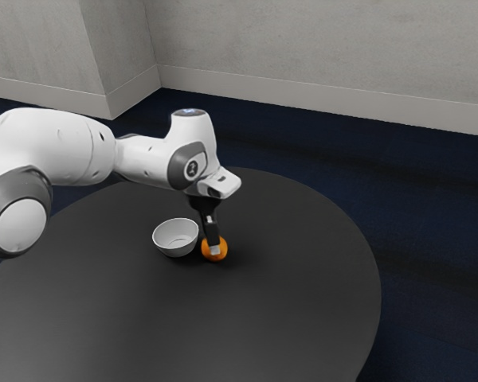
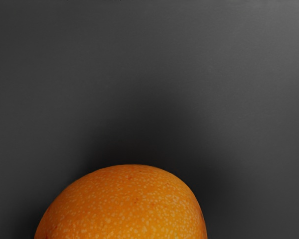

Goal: Place the pear in the bowl.

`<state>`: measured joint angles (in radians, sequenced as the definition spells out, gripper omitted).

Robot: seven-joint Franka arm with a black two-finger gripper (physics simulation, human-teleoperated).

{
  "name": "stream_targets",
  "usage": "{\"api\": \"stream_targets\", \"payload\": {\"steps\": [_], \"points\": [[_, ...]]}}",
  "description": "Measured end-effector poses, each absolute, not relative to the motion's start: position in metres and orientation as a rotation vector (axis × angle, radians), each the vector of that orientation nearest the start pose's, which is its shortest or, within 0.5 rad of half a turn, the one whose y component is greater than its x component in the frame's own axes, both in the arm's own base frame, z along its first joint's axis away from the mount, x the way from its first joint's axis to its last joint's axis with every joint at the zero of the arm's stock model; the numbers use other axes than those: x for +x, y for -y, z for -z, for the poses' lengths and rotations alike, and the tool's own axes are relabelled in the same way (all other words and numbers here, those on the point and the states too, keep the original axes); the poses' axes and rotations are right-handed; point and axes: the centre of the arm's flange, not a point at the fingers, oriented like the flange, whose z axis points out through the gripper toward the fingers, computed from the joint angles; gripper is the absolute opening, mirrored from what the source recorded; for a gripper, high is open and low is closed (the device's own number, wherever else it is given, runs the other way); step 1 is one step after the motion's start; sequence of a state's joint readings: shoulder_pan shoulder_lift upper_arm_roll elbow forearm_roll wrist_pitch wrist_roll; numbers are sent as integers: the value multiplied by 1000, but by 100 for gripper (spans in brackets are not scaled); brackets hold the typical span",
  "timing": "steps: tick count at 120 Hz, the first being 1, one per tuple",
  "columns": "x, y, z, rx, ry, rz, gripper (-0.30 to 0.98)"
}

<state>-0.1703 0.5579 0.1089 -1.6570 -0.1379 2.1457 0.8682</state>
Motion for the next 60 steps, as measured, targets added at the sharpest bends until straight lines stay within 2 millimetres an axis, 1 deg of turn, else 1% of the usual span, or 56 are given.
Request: {"api": "stream_targets", "payload": {"steps": [8, 20, 33, 44, 60], "points": [[674, 55, -279, -2910, -1373, -62, 69], [676, 41, -274, -2911, -1377, -68, 69], [676, 34, -272, -2904, -1394, -70, 69], [676, 32, -268, -2896, -1415, -77, 69], [682, 37, -272, -2875, -1454, -54, 69]]}}
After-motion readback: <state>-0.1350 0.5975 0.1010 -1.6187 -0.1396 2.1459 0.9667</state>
